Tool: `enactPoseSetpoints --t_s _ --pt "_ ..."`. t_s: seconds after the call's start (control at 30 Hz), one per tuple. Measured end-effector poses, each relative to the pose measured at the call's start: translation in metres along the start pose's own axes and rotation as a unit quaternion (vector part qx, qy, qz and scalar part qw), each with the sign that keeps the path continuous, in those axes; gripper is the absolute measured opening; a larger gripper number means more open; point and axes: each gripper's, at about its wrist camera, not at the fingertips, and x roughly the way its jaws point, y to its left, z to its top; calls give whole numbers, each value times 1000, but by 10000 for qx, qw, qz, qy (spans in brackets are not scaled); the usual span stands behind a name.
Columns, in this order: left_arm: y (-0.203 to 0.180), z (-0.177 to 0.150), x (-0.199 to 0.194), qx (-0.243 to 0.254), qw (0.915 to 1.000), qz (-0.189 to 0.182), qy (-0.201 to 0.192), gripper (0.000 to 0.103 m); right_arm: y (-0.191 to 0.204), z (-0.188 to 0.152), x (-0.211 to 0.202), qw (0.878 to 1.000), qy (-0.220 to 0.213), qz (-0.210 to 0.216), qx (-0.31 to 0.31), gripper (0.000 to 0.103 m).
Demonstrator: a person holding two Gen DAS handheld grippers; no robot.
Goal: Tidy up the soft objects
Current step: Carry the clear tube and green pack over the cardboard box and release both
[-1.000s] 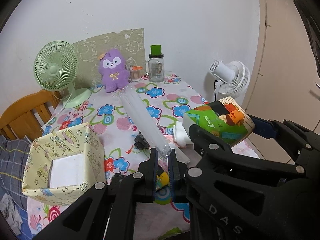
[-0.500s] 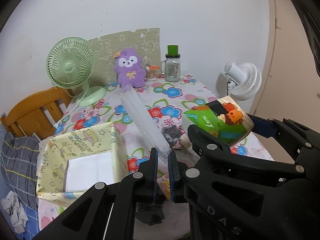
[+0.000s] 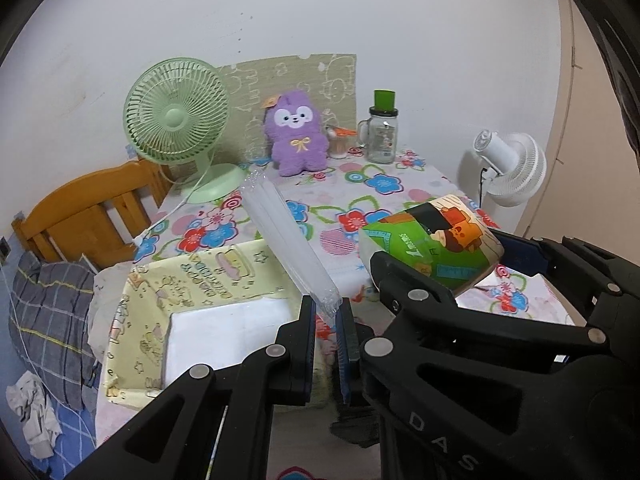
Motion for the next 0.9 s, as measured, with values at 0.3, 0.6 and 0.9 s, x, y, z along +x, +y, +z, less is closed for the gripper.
enactPoseSetpoints --t_s 0.3,0.6,0.9 --pt "34 -3 13 -12 9999 31 157 8 33 7 23 9997 115 97 -208 72" --pt "63 -6 23 -237 9992 66 300 8 62 14 43 9985 249 223 -435 72" --pt "89 -12 36 -461 9977 128 488 9 89 19 66 9967 403 357 -613 72"
